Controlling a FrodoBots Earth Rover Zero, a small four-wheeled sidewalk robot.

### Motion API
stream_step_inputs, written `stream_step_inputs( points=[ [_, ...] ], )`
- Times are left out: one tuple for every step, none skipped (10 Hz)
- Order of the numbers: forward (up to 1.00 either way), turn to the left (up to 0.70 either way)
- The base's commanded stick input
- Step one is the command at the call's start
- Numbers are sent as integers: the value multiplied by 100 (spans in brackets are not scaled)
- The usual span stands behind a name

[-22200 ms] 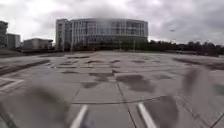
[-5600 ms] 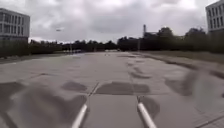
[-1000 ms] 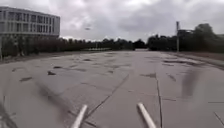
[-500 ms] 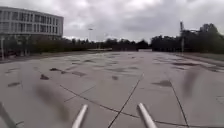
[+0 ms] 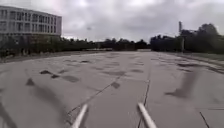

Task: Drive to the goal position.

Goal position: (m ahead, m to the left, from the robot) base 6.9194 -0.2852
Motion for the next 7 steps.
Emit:
stream_step_inputs(
  points=[
    [100,-27],
    [100,-27],
    [100,-27],
    [100,-27],
    [100,-27],
    [100,-27],
    [100,-27]
  ],
)
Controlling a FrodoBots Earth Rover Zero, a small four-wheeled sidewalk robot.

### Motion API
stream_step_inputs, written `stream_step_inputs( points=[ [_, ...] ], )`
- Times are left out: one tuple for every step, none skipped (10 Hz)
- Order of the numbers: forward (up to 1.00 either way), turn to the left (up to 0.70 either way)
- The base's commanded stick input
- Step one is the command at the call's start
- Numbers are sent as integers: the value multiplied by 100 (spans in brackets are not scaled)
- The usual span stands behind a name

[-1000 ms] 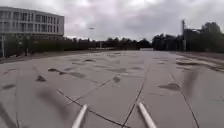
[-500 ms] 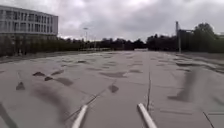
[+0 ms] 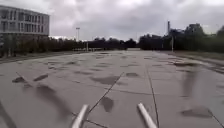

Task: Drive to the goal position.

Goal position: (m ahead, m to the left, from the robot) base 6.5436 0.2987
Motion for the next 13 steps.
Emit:
stream_step_inputs(
  points=[
    [100,-27],
    [100,-27],
    [100,-27],
    [100,-27],
    [100,-27],
    [100,-27],
    [100,-27],
    [100,-27],
    [100,-27],
    [100,-27],
    [100,-27],
    [100,-27],
    [100,-27]
  ],
)
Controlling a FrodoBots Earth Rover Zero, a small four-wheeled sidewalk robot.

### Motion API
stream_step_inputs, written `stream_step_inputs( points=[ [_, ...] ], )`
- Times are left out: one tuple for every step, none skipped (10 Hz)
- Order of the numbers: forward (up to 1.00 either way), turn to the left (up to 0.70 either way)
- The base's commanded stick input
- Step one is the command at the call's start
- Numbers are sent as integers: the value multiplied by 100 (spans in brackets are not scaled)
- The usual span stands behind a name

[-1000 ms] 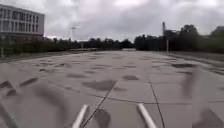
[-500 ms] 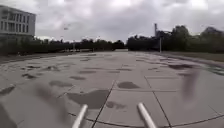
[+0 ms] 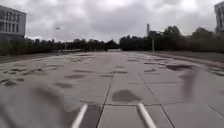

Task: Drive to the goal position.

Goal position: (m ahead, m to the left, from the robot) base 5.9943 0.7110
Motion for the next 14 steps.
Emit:
stream_step_inputs(
  points=[
    [100,-24],
    [100,-12],
    [100,0],
    [100,0],
    [100,0],
    [100,0],
    [100,0],
    [100,0],
    [100,0],
    [100,0],
    [100,0],
    [100,0],
    [100,0],
    [100,0]
  ],
)
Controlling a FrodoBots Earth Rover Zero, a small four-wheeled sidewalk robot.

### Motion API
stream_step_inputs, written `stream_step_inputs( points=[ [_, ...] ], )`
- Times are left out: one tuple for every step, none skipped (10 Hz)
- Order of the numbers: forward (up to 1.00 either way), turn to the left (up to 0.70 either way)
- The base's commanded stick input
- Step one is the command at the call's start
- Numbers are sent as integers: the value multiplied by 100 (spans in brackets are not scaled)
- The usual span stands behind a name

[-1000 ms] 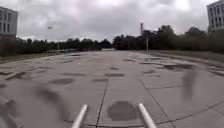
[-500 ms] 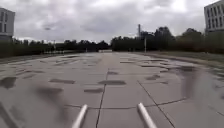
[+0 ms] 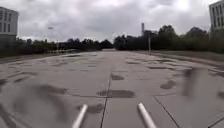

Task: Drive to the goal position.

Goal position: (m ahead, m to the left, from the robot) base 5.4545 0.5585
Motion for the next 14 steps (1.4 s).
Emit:
stream_step_inputs(
  points=[
    [100,0],
    [100,0],
    [100,0],
    [100,0],
    [100,0],
    [100,0],
    [100,0],
    [100,0],
    [100,0],
    [100,0],
    [100,0],
    [100,0],
    [100,0],
    [100,0]
  ],
)
